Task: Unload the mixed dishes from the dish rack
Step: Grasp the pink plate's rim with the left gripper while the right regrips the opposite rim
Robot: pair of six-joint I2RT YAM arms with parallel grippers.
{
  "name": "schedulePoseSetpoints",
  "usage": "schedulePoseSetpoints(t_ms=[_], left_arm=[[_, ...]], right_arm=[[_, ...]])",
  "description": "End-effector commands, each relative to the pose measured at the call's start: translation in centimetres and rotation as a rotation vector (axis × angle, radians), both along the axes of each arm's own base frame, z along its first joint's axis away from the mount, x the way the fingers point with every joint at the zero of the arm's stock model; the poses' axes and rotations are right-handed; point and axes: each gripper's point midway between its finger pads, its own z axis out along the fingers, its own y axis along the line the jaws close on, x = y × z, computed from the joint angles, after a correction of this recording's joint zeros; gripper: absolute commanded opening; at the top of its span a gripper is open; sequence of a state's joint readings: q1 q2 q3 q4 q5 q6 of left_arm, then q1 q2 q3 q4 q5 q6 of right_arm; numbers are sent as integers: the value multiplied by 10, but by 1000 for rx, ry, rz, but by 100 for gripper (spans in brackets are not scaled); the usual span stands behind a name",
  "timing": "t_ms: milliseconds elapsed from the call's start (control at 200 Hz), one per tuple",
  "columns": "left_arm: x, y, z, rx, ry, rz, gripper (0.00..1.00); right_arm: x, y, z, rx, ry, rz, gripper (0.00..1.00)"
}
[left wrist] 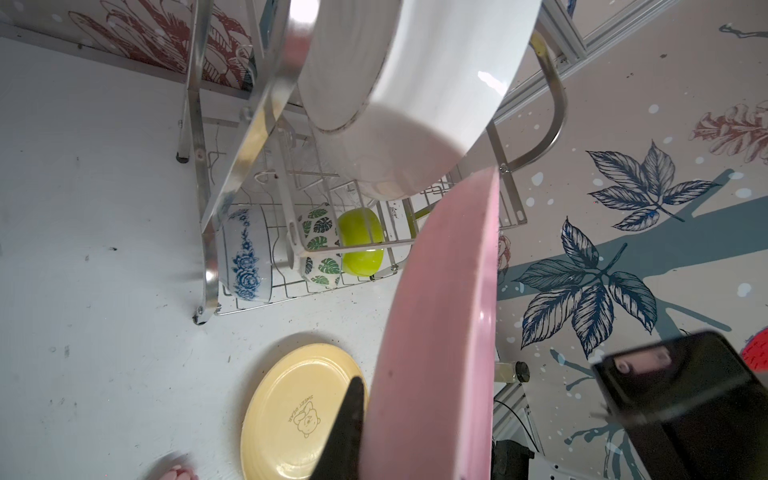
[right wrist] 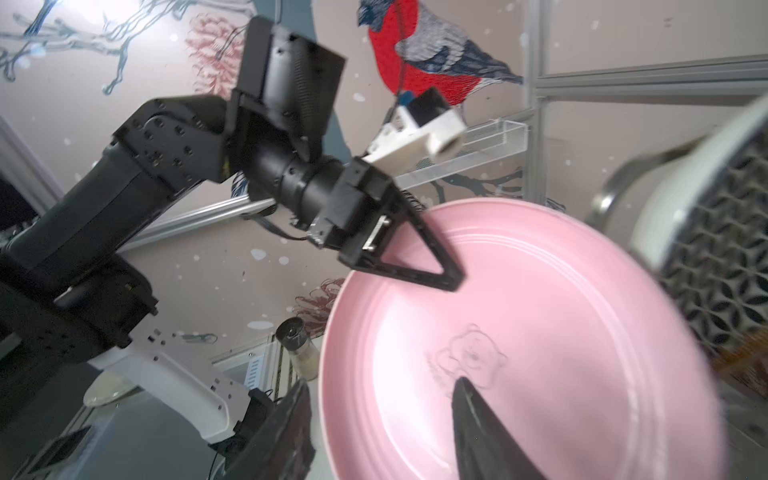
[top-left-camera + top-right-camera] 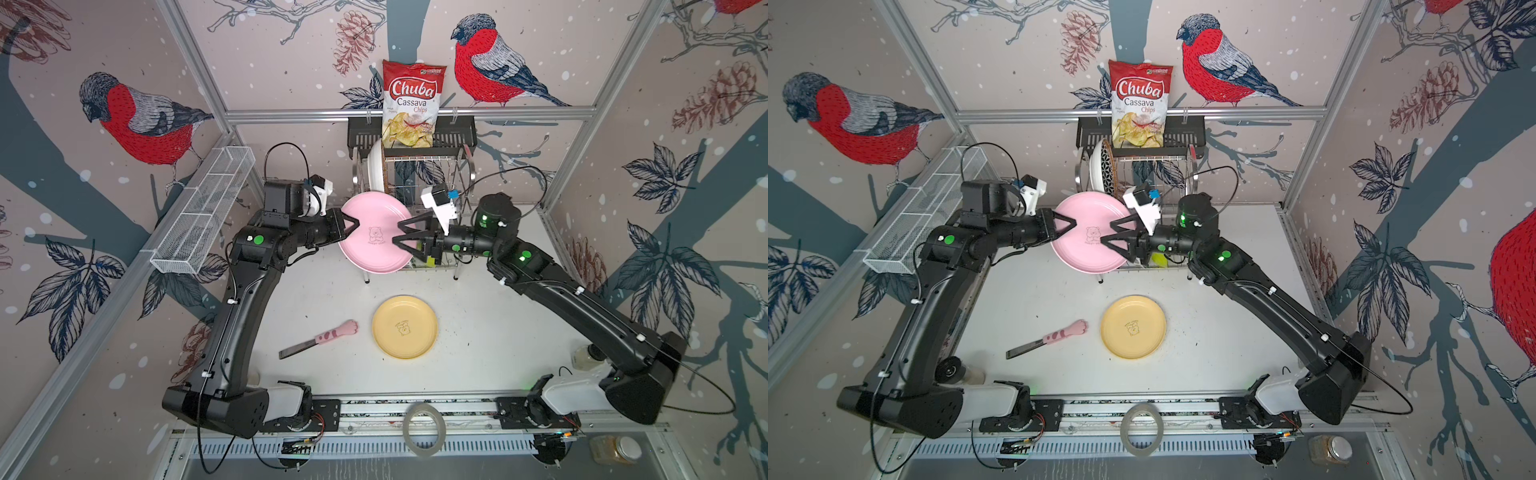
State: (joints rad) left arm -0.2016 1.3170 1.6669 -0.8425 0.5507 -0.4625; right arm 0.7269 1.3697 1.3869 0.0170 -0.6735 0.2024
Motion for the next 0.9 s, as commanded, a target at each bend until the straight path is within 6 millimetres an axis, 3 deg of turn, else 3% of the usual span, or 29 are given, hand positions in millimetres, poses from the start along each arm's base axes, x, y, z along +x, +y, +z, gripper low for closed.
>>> schedulePoseSetpoints(t_ms=[0, 195, 535, 665, 896], left_arm=[[0, -5, 19, -17, -99, -43, 0], [-3, -8, 21, -26, -122, -68, 0], [-4, -9, 24, -31, -136, -79, 0], [-4, -10, 23, -36, -134, -85, 0], [-4, -10, 17, -29, -125, -84, 1]], right_arm=[[13, -19, 6, 68, 93, -29, 49], [41, -32, -22, 30, 181, -134, 46], [59, -19, -53, -28, 273, -158, 45], [65, -6, -67, -66, 329, -152, 36], [63, 4, -66, -63, 350, -140, 9]])
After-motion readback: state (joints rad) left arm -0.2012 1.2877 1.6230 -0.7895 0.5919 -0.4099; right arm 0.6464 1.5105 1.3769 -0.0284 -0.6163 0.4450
